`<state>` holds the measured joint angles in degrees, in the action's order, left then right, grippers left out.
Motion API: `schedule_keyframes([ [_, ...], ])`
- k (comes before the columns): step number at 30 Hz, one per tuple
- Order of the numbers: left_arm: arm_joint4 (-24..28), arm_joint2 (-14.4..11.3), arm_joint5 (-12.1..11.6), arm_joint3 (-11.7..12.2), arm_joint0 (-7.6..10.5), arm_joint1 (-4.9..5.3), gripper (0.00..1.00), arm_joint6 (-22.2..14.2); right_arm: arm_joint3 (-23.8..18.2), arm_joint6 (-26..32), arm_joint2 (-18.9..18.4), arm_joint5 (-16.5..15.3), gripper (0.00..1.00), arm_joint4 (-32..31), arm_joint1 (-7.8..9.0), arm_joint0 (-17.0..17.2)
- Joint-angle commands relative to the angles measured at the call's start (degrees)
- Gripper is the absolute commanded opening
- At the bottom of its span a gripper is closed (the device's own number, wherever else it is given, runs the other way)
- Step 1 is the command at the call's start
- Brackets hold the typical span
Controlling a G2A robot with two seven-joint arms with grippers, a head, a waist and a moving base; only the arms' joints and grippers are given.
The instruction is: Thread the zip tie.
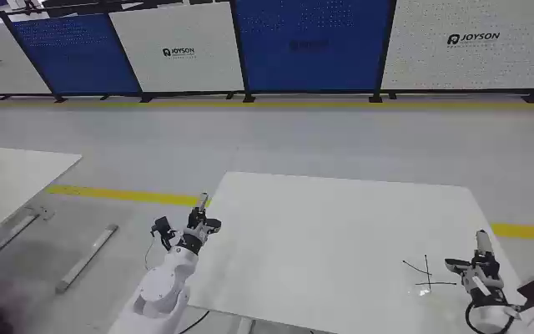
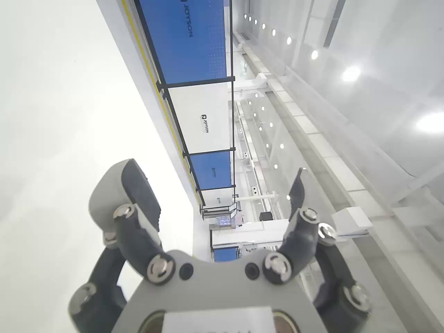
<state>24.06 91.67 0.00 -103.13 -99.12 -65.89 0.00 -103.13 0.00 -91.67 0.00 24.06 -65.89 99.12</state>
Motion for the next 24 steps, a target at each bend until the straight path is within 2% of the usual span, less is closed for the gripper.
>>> schedule_keyframes([
  [1, 0.0, 0.0, 0.0, 0.0, 0.0, 0.0, 1.0, 0.0, 0.0, 0.0, 0.0, 0.0, 0.78, 0.0, 0.0, 0.0],
  [2, 0.0, 0.0, 0.0, 0.0, 0.0, 0.0, 0.78, 0.0, 0.0, 0.0, 0.0, 0.0, 0.78, 0.0, 0.0, 0.0],
  [3, 0.0, 0.0, 0.0, 0.0, 0.0, 0.0, 0.78, 0.0, 0.0, 0.0, 0.0, 0.0, 0.78, 0.0, 0.0, 0.0],
  [4, 0.0, 0.0, 0.0, 0.0, 0.0, 0.0, 1.0, 0.0, 0.0, 0.0, 0.0, 0.0, 0.78, 0.0, 0.0, 0.0],
  [5, 0.0, 0.0, 0.0, 0.0, 0.0, 0.0, 1.0, 0.0, 0.0, 0.0, 0.0, 0.0, 0.78, 0.0, 0.0, 0.0],
  [6, 0.0, 0.0, 0.0, 0.0, 0.0, 0.0, 0.78, 0.0, 0.0, 0.0, 0.0, 0.0, 0.78, 0.0, 0.0, 0.0],
  [7, 0.0, 0.0, 0.0, 0.0, 0.0, 0.0, 0.78, 0.0, 0.0, 0.0, 0.0, 0.0, 1.0, 0.0, 0.0, 0.0],
  [8, 0.0, 0.0, 0.0, 0.0, 0.0, 0.0, 1.0, 0.0, 0.0, 0.0, 0.0, 0.0, 0.78, 0.0, 0.0, 0.0],
  [9, 0.0, 0.0, 0.0, 0.0, 0.0, 0.0, 1.0, 0.0, 0.0, 0.0, 0.0, 0.0, 0.78, 0.0, 0.0, 0.0],
  [10, 0.0, 0.0, 0.0, 0.0, 0.0, 0.0, 0.78, 0.0, 0.0, 0.0, 0.0, 0.0, 0.78, 0.0, 0.0, 0.0],
  [11, 0.0, 0.0, 0.0, 0.0, 0.0, 0.0, 0.78, 0.0, 0.0, 0.0, 0.0, 0.0, 0.78, 0.0, 0.0, 0.0],
  [12, 0.0, 0.0, 0.0, 0.0, 0.0, 0.0, 0.78, 0.0, 0.0, 0.0, 0.0, 0.0, 1.0, 0.0, 0.0, 0.0],
  [13, 0.0, 0.0, 0.0, 0.0, 0.0, 0.0, 0.78, 0.0, 0.0, 0.0, 0.0, 0.0, 0.78, 0.0, 0.0, 0.0],
  [14, 0.0, 0.0, 0.0, 0.0, 0.0, 0.0, 1.0, 0.0, 0.0, 0.0, 0.0, 0.0, 1.0, 0.0, 0.0, 0.0],
  [15, 0.0, 0.0, 0.0, 0.0, 0.0, 0.0, 1.0, 0.0, 0.0, 0.0, 0.0, 0.0, 1.0, 0.0, 0.0, 0.0],
  [16, 0.0, 0.0, 0.0, 0.0, 0.0, 0.0, 0.78, 0.0, 0.0, 0.0, 0.0, 0.0, 0.78, 0.0, 0.0, 0.0],
  [17, 0.0, 0.0, 0.0, 0.0, 0.0, 0.0, 0.78, 0.0, 0.0, 0.0, 0.0, 0.0, 0.78, 0.0, 0.0, 0.0],
  [18, 0.0, 0.0, 0.0, 0.0, 0.0, 0.0, 1.0, 0.0, 0.0, 0.0, 0.0, 0.0, 1.0, 0.0, 0.0, 0.0],
  [19, 0.0, 0.0, 0.0, 0.0, 0.0, 0.0, 0.78, 0.0, 0.0, 0.0, 0.0, 0.0, 1.0, 0.0, 0.0, 0.0],
  [20, 0.0, 0.0, 0.0, 0.0, 0.0, 0.0, 0.78, 0.0, 0.0, 0.0, 0.0, 0.0, 0.78, 0.0, 0.0, 0.0],
  [21, 0.0, 0.0, 0.0, 0.0, 0.0, 0.0, 1.0, 0.0, -0.1, 0.3, -0.1, -0.1, 1.0, -0.3, 0.02, 0.0],
  [24, 0.0, 0.0, 0.0, 0.0, 0.0, 0.0, 1.0, 0.0, 0.8, 5.8, -2.0, -0.7, 1.0, -1.0, 0.38, 0.0],
])
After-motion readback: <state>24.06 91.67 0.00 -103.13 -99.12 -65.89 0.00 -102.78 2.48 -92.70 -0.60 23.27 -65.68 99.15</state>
